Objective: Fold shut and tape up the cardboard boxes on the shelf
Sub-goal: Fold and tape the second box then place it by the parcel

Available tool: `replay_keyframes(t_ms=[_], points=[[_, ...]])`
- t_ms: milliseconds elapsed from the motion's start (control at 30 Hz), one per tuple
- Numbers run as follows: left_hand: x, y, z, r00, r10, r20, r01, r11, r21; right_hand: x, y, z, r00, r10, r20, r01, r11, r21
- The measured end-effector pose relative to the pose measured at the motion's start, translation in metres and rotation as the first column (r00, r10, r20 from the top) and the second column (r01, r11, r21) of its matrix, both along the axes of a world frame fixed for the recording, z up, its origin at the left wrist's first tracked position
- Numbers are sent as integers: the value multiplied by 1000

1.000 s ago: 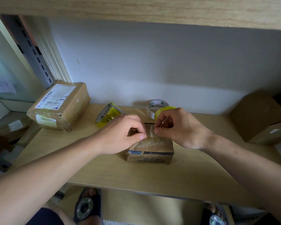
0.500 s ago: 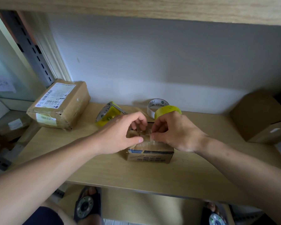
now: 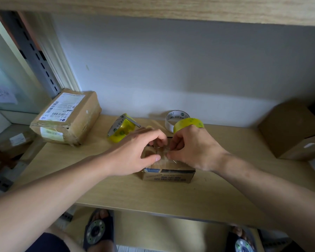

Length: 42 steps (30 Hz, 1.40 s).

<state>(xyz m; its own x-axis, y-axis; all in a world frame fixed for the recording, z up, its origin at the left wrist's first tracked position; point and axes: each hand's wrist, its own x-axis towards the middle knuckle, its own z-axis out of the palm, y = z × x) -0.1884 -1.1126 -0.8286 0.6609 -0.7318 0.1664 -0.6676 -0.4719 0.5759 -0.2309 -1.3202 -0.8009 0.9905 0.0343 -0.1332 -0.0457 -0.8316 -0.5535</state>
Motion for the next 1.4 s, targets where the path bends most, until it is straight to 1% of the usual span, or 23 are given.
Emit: replay_keyframes(t_ms=[233,433,600,733,833,1000,1200,1300,1400], points=[[6,1,-8,996,-49,71,49,999,14,2,2,-2,1000,2,3,-2,1000,-12],[8,3,-10,990,-62,125,60,998,18,2,3,-4,998,15,57,-11,998,-63],[6,5,-8,975,-77,211,67,996,53,2,0,0,997,16,80,-11,998,-56],[6,8,-5,948,-119,294,91,990,105,1,0,3,998,14,64,-10,997,-75],[6,10,-3,931,-160,328,125,984,125,2,-3,8,1000,-15,12,16,996,-92],[6,11,-3,910,-191,369,151,979,135,5,-11,9,996,-49,-80,47,998,-29],[4,11,-4,921,-179,346,146,982,119,10,-18,2,993,-59,-105,63,997,38],[2,11,-5,964,-112,242,103,993,50,11,-19,-2,995,-44,-87,50,996,70],[-2,4,-6,991,-19,135,23,999,-32,10,-22,-5,999,7,-43,0,989,146]])
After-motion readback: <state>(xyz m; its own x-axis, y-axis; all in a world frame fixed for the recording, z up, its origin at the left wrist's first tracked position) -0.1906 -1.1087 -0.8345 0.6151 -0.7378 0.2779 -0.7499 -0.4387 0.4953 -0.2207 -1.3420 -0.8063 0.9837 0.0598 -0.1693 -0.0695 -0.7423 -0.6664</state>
